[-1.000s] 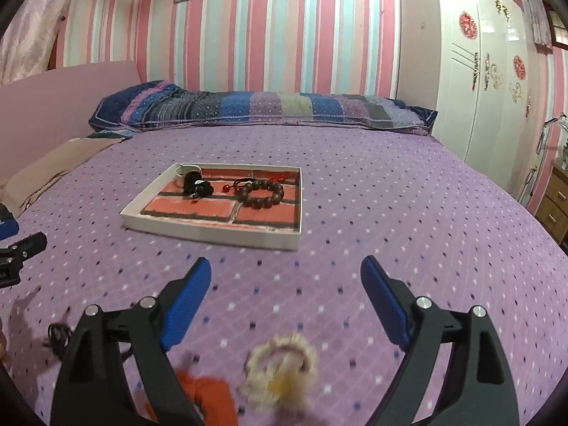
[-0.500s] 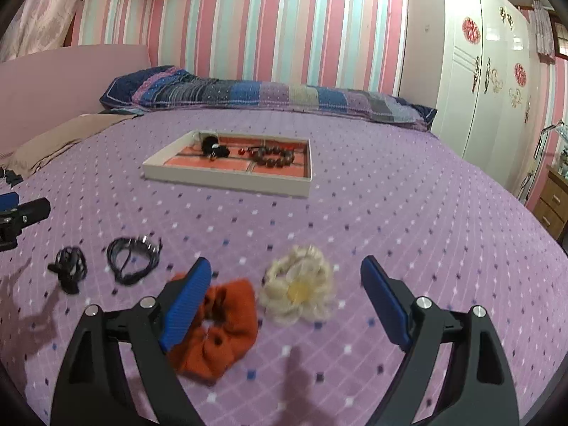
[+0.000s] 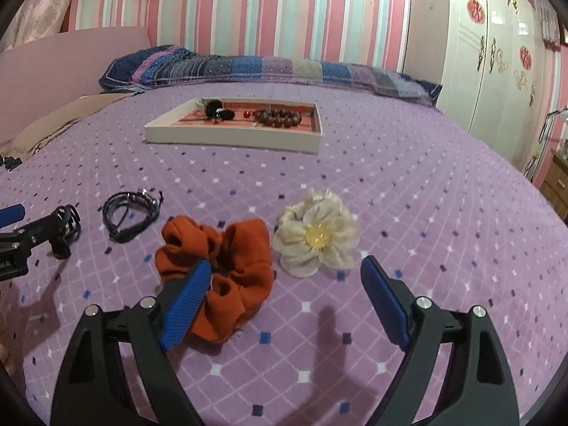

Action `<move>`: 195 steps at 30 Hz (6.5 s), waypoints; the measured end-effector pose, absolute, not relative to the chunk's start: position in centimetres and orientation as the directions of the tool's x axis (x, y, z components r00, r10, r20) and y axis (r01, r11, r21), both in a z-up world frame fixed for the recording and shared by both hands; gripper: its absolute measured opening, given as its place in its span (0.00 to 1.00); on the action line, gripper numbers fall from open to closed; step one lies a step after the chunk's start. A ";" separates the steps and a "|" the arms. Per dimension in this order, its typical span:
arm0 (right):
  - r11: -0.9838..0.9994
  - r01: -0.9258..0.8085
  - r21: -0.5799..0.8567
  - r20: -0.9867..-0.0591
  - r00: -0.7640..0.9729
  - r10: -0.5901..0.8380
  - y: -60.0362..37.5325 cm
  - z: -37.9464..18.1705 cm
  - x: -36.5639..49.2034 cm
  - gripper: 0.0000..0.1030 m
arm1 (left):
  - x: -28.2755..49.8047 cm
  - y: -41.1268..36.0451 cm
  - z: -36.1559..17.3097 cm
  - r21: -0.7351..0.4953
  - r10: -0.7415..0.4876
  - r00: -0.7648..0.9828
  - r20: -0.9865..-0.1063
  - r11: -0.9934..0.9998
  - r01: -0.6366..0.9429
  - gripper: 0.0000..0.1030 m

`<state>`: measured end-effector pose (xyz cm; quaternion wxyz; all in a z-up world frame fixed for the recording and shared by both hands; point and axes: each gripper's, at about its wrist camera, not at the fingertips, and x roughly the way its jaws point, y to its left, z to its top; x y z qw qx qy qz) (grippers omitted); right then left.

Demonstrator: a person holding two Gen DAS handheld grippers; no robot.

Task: Organize jewelry
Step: 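Grasp the black claw clip with the left tool while the right tool grasps the orange scrunchie, then carry the claw clip with the left tool while the right tool carries the orange scrunchie into the tray, then open the left tool to drop the claw clip while the right tool releases the scrunchie, then withdraw both open tools toward the braided bracelet and flower hair tie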

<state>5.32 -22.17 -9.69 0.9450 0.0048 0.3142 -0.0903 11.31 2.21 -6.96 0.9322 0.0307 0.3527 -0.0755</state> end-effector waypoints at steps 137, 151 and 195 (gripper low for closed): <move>0.984 0.177 0.023 -0.674 0.730 -0.116 -22.5 -9.2 41.7 0.17 | 48.3 -8.6 -8.2 -0.007 -0.154 0.674 -0.723 0.976 0.216 0.45; 0.986 0.164 0.000 -0.690 0.714 -0.119 -23.0 -8.2 40.7 0.51 | 47.0 -7.3 -6.2 0.000 -0.134 0.692 -0.709 0.982 0.190 0.71; 0.967 0.256 0.001 -0.499 0.838 -0.222 -27.1 -4.7 12.1 0.86 | 17.0 -1.6 -3.1 -0.032 -0.136 0.783 -0.608 0.989 0.147 0.95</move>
